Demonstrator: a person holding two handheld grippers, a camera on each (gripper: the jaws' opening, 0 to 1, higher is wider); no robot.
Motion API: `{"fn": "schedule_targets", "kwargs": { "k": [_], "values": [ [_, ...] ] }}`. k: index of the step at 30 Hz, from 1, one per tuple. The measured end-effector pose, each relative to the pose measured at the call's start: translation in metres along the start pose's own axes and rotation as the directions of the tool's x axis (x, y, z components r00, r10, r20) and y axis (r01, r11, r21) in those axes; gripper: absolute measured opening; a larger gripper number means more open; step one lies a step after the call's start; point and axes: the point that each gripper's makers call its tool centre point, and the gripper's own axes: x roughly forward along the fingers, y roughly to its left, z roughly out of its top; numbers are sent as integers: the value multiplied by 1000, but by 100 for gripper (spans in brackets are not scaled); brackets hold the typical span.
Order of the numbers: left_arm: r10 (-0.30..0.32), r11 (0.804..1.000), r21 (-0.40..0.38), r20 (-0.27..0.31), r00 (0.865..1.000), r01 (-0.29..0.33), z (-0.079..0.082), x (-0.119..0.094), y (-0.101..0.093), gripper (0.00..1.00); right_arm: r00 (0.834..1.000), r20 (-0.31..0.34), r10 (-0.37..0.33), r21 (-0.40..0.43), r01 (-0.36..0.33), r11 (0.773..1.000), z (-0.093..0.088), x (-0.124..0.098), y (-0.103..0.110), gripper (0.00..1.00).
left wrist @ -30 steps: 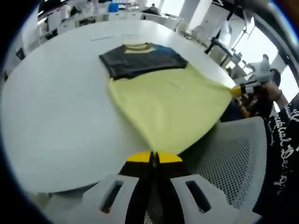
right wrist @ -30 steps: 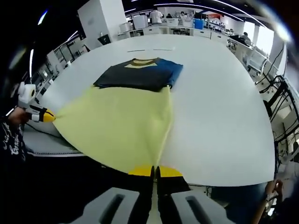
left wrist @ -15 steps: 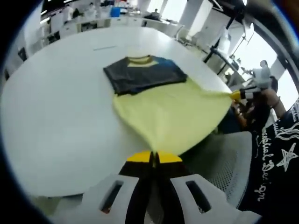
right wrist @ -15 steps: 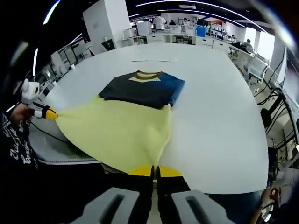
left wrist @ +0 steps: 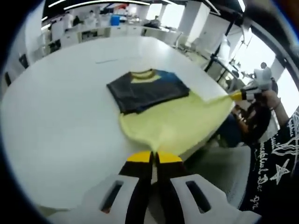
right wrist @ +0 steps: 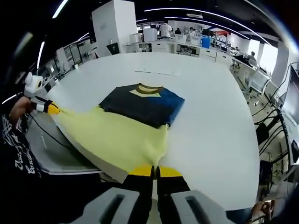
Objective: Fold the garment on the visible template until the final outline fits inside the template.
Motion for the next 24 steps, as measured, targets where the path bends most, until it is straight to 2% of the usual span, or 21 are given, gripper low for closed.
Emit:
{"fn": "schedule_targets", "kwargs": {
  "k": [15, 24],
  "values": [
    [-1, 999, 39, 37, 999, 0, 33, 3, 6, 0, 1000, 19, 9, -95, -7, 995, 37, 5, -9, 0],
    [9, 997, 74, 72, 997, -14, 59, 9, 15, 0, 1000, 27, -2, -143, 6, 990, 57, 17, -23, 0]
  ]
}}
